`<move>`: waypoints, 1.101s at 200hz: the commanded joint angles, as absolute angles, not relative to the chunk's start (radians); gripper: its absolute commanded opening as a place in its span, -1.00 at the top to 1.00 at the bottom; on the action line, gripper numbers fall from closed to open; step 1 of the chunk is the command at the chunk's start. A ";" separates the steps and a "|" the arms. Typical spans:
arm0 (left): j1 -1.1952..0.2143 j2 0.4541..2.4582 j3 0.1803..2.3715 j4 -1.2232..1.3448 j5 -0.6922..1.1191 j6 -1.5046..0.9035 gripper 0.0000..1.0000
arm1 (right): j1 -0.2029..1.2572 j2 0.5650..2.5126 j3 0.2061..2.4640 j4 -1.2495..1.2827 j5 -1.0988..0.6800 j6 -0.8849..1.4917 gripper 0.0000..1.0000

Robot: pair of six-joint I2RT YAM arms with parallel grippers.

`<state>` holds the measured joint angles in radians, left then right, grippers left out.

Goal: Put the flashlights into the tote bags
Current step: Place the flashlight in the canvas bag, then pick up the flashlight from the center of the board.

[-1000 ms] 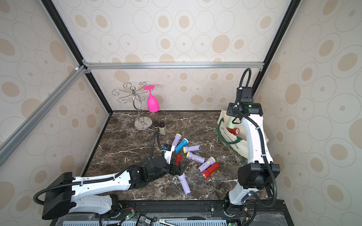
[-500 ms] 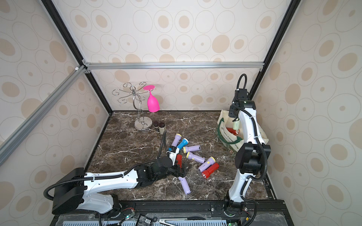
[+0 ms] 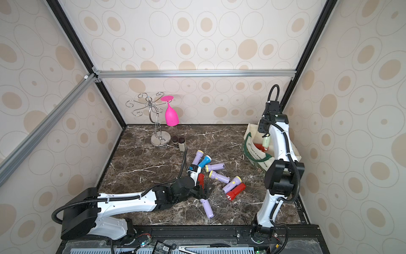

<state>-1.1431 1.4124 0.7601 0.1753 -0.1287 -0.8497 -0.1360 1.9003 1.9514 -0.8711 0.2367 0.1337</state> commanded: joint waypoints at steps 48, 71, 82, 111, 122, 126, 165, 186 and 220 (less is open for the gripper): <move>-1.134 1.405 0.796 0.168 -0.162 -0.862 -1.00 | -0.140 1.842 1.933 -0.855 0.258 0.160 -0.10; -1.134 1.406 0.799 0.156 -0.171 -0.863 -1.00 | -0.138 1.826 1.935 -0.862 0.266 0.157 -0.40; -1.131 1.404 0.802 0.147 -0.175 -0.862 -1.00 | -0.134 1.825 1.950 -0.877 0.267 0.156 -0.49; -1.123 1.404 0.816 0.109 -0.178 -0.866 -1.00 | -0.095 1.804 1.999 -0.904 0.280 0.144 -0.71; -1.120 1.405 0.819 0.093 -0.178 -0.867 -1.00 | -0.070 1.798 2.020 -0.912 0.293 0.138 -0.75; -1.119 1.406 0.819 0.089 -0.177 -0.868 -1.00 | -0.057 1.797 2.030 -0.916 0.296 0.134 -0.76; -1.110 1.424 0.833 0.034 -0.184 -0.904 -0.99 | 0.074 1.803 2.139 -0.960 0.302 0.141 -0.82; -1.106 1.441 0.843 0.013 -0.183 -0.933 -0.94 | 0.156 1.813 2.189 -0.985 0.294 0.152 -0.84; -1.106 1.482 0.860 0.003 -0.146 -0.970 -0.86 | 0.272 1.814 2.229 -1.024 0.272 0.172 -0.91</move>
